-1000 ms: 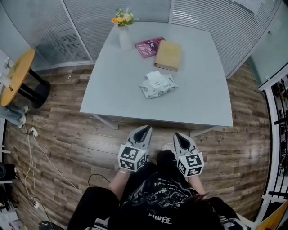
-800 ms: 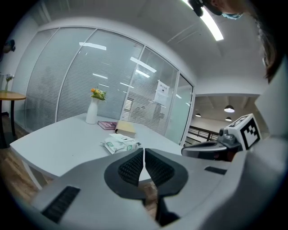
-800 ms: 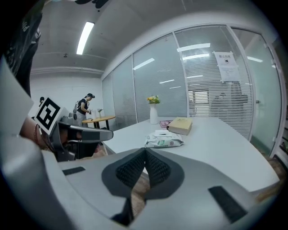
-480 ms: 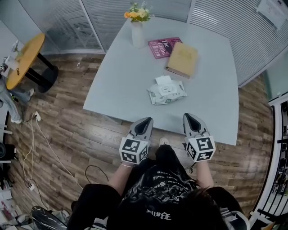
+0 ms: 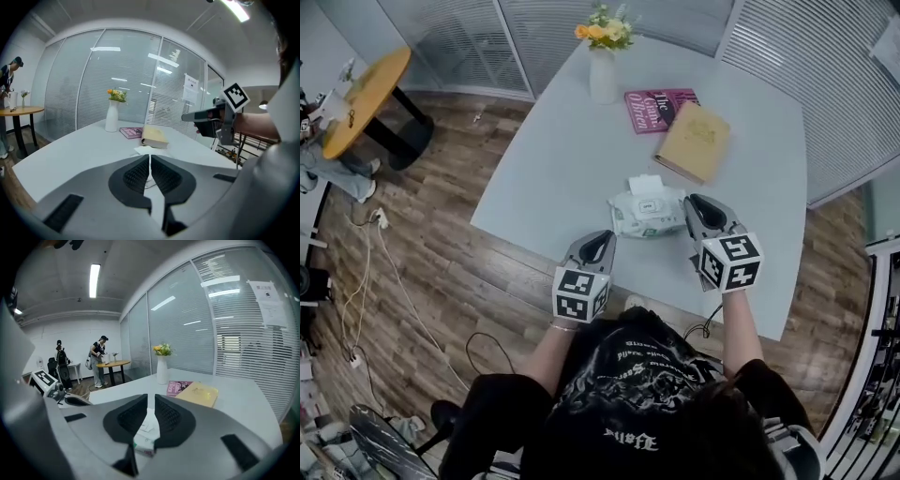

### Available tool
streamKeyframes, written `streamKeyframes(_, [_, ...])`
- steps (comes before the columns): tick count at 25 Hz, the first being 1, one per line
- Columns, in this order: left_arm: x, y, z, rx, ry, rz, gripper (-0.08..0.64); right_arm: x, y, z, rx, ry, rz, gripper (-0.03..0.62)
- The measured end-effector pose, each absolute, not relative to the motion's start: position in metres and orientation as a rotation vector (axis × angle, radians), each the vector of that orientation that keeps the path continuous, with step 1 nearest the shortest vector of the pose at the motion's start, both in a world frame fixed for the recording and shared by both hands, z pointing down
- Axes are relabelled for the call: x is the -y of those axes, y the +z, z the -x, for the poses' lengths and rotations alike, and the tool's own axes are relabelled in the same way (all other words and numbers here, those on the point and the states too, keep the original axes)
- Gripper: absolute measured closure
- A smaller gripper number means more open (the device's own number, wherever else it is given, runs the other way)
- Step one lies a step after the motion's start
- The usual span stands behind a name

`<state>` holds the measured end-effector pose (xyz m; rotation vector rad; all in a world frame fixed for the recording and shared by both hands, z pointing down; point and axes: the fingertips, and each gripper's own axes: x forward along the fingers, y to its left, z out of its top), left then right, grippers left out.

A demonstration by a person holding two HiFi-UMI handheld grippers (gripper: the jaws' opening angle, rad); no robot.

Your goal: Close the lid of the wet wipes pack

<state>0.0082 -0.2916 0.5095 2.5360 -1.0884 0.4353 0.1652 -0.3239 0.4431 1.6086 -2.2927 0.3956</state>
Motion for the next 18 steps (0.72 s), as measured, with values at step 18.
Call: streamKeyframes(18, [0.361,0.557,-0.046,1.114,0.649,-2.407,0.545,0.453,0.534,-0.164,2.36,0.86,-1.122,0.501])
